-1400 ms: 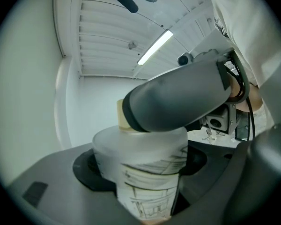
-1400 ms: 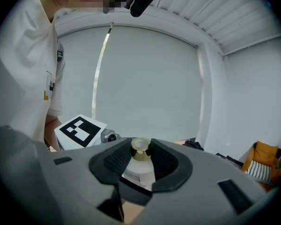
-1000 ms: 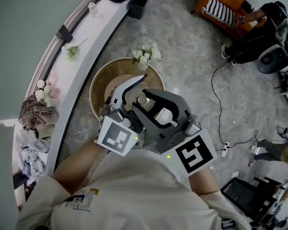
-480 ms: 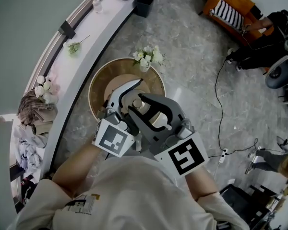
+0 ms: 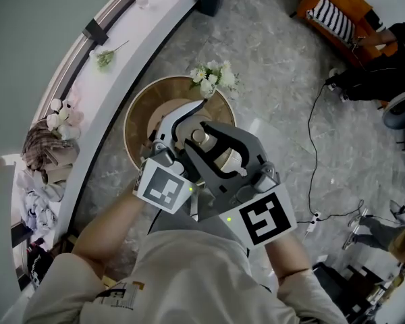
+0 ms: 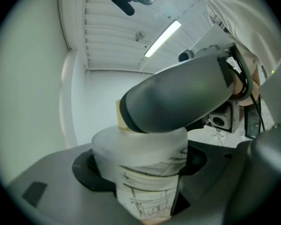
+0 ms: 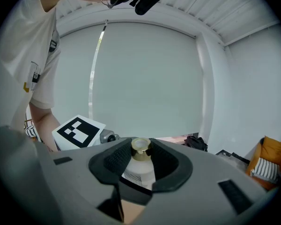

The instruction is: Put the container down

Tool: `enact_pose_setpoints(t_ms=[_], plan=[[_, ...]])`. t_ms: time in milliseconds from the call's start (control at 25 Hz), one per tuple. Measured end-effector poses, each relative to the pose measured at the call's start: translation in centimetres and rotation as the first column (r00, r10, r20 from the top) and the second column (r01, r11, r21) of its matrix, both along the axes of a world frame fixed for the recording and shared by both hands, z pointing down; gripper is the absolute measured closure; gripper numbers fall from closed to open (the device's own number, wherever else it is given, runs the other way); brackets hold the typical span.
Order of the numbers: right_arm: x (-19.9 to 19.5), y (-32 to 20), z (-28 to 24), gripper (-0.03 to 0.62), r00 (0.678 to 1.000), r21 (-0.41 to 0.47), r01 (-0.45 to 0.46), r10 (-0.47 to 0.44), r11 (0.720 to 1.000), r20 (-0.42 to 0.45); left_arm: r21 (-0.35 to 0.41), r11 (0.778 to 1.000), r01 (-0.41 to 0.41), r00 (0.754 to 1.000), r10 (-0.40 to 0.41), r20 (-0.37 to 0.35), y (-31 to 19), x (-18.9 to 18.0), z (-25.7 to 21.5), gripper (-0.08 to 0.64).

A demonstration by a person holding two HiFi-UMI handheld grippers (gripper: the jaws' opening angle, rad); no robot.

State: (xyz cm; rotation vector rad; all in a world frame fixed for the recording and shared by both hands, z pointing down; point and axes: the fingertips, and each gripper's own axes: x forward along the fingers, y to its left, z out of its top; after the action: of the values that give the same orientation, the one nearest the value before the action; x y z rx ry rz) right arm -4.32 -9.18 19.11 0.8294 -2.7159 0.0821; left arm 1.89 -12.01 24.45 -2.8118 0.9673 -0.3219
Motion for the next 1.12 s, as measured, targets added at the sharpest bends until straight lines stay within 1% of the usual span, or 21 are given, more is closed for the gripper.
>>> enact_pose_setpoints(t_ms=[80, 120, 240, 400, 720, 920, 1000, 1080, 1120], plan=[[0.0, -0.8, 0.6, 0.465, 1.0, 0.002, 0.002, -0.002, 1.0, -0.01, 0.0, 1.0, 0.006, 1.0, -0.006, 0.014, -0.9, -0.1, 0.6, 0.21], [0.0, -1.2, 1.1, 0.465, 1.0, 0.001, 0.001, -0.001, 1.0, -0.012, 0.002, 1.0, 0.008, 1.0, -0.008, 0.009, -1.3, 0.0, 1.0, 0.21], [0.2, -2.6, 2.8, 0.465, 1.0, -0.002, -0.011, 0.011, 1.0, -0.016, 0.023, 1.0, 0.003, 0.999, -0.002, -0.036, -2.5, 0.6, 2.8, 0.21], [0.9, -4.4, 6.1, 0.465, 0.999, -0.013, -0.038, 0.037, 0.999, -0.023, 0.038, 0.999, -0.02, 0.999, 0.021, -0.03, -4.1, 1.3, 6.1, 0.21], [2.1, -6.8, 14.0, 0.465, 0.996, -0.041, -0.046, 0.043, 0.998, -0.073, 0.011, 0.999, -0.05, 0.998, 0.05, -0.047, -6.3, 2.7, 13.8, 0.21], [3.3, -8.1, 18.7, 0.465, 0.996, -0.071, -0.077, 0.073, 0.995, -0.057, -0.013, 0.998, -0.06, 0.996, 0.059, -0.063, -7.4, 3.8, 18.5, 0.21], [3.7, -8.3, 20.8, 0.465, 0.994, -0.071, -0.076, 0.07, 0.995, -0.079, -0.011, 0.997, -0.073, 0.995, 0.072, -0.071, -7.5, 4.4, 20.5, 0.21], [4.3, -8.2, 23.0, 0.465, 0.993, -0.076, -0.073, 0.065, 0.994, -0.102, -0.008, 0.996, -0.092, 0.994, 0.091, -0.062, -7.3, 5.0, 22.6, 0.21], [4.5, -8.1, 23.9, 0.465, 0.992, -0.083, -0.08, 0.072, 0.993, -0.099, -0.01, 0.995, -0.101, 0.993, 0.1, -0.056, -7.2, 5.3, 23.6, 0.21]])
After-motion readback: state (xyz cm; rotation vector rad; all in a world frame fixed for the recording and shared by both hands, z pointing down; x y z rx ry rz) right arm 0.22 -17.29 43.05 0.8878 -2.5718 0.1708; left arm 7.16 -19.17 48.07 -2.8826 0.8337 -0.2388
